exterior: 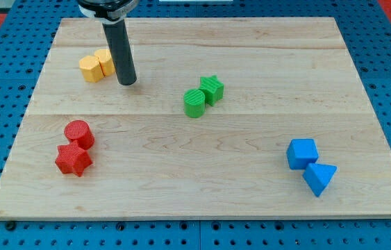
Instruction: Nudge red circle along with red star down a bit
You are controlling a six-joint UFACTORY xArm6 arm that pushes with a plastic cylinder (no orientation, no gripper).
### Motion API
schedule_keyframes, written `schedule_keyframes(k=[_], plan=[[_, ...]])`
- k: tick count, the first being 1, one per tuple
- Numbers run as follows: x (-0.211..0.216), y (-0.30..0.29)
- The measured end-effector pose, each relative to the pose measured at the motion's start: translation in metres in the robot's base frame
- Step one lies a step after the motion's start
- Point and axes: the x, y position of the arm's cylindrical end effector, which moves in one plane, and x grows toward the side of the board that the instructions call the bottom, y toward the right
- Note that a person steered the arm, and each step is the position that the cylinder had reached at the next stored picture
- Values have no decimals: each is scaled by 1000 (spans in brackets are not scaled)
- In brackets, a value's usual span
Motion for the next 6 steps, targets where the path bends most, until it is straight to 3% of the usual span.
schedule_keyframes(k=[2,3,4,5,6], plan=[[7,-5],[35,4],[63,-52],[30,-74],[30,-73]])
